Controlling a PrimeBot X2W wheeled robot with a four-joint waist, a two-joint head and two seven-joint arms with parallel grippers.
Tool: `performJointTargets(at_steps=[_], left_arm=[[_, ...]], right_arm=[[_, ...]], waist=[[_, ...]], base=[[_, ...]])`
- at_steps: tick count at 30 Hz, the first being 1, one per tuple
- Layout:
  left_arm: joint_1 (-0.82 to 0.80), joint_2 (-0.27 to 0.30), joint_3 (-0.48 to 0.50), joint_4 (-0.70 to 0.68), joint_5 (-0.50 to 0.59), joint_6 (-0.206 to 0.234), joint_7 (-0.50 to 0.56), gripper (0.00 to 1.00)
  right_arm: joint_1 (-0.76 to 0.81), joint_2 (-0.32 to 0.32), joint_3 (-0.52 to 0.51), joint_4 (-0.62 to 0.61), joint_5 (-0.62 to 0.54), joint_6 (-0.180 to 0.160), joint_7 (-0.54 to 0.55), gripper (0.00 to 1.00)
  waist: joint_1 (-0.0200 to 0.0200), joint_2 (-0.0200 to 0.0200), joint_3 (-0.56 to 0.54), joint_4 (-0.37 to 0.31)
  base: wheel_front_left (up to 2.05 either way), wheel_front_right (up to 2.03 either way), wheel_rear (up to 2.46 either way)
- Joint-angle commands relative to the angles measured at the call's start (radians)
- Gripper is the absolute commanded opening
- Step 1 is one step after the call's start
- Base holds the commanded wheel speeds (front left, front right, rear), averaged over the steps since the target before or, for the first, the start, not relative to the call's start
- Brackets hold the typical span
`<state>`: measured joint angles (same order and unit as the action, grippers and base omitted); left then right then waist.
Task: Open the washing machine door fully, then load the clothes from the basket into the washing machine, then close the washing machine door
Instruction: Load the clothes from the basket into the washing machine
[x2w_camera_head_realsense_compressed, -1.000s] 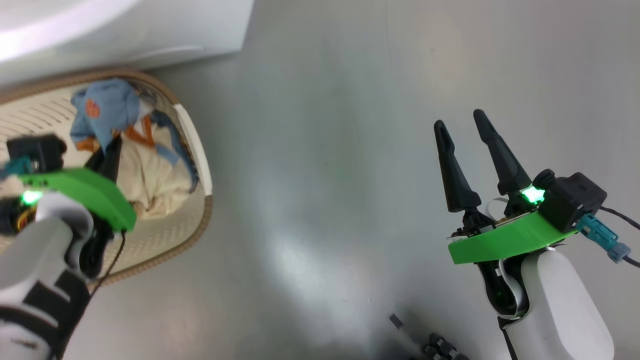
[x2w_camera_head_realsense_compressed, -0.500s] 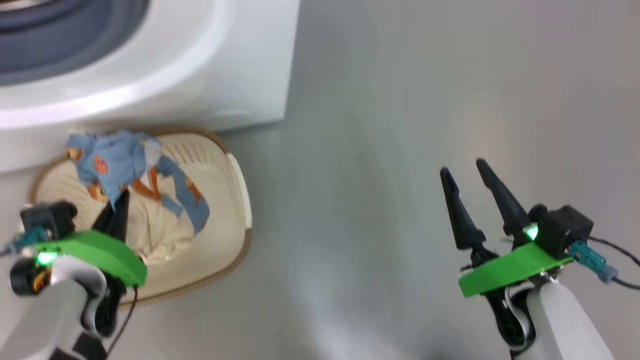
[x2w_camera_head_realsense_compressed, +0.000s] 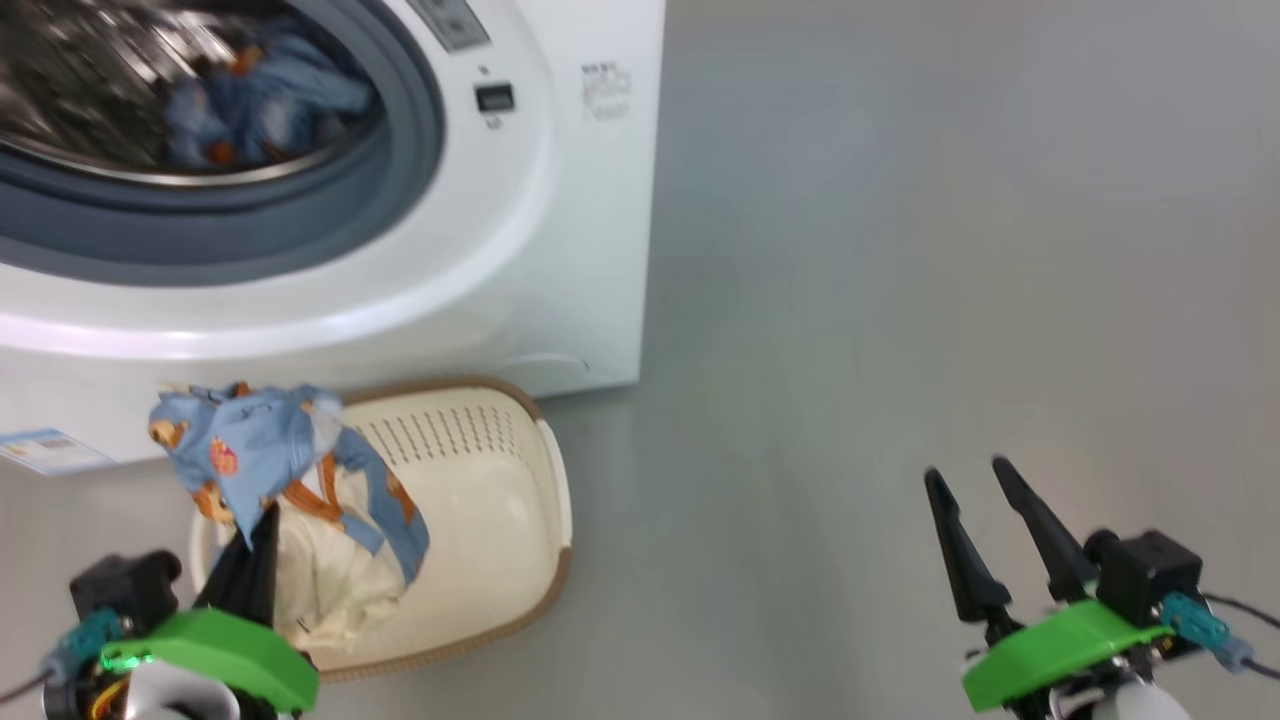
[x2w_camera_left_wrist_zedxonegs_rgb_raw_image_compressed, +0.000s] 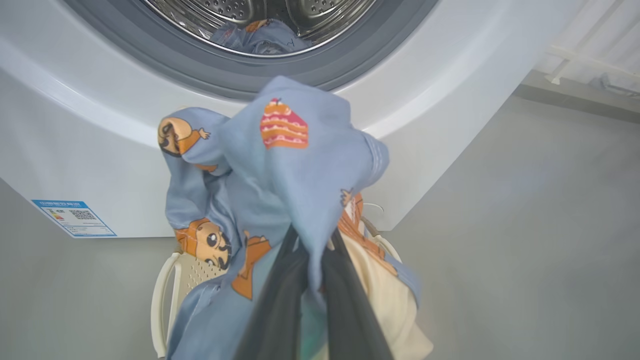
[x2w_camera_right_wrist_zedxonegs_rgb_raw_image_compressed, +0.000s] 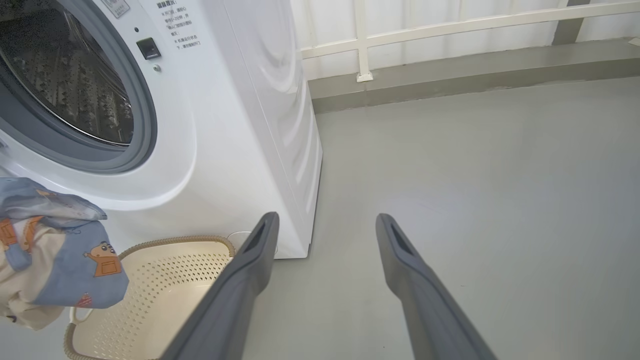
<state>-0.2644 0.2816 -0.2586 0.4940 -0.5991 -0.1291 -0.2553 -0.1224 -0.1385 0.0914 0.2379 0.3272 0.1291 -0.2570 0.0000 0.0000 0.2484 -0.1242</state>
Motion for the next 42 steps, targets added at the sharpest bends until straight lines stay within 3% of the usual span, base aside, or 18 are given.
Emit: performJointTargets(at_steps=[1, 14, 25, 42], left_arm=[[0.014, 0.022, 0.054, -0.043, 0.02, -0.002, -0.006, 0.0], [0.225, -0.053, 0.192, -0.277, 0.177, -0.002, -0.006, 0.0], [0.351, -0.11, 0.269, -0.415, 0.238, -0.002, -0.006, 0.0], [0.297, -0.123, 0.294, -0.458, 0.249, -0.002, -0.006, 0.0]], right_arm=[[0.023, -0.016, 0.015, -0.019, 0.024, 0.002, -0.005, 1.0], [0.118, -0.054, -0.03, -0.036, 0.03, 0.002, -0.005, 1.0], [0.15, -0.059, -0.049, -0.053, 0.031, 0.002, -0.005, 1.0], [0.117, -0.035, -0.056, -0.07, 0.021, 0.002, -0.005, 1.0]], waist=[[0.0, 0.0, -0.093, 0.053], [0.0, 0.0, -0.186, 0.101], [0.0, 0.0, -0.198, 0.11], [0.0, 0.0, -0.114, 0.101]], base=[[0.0, 0.0, 0.0], [0.0, 0.0, 0.0], [0.0, 0.0, 0.0], [0.0, 0.0, 0.0]])
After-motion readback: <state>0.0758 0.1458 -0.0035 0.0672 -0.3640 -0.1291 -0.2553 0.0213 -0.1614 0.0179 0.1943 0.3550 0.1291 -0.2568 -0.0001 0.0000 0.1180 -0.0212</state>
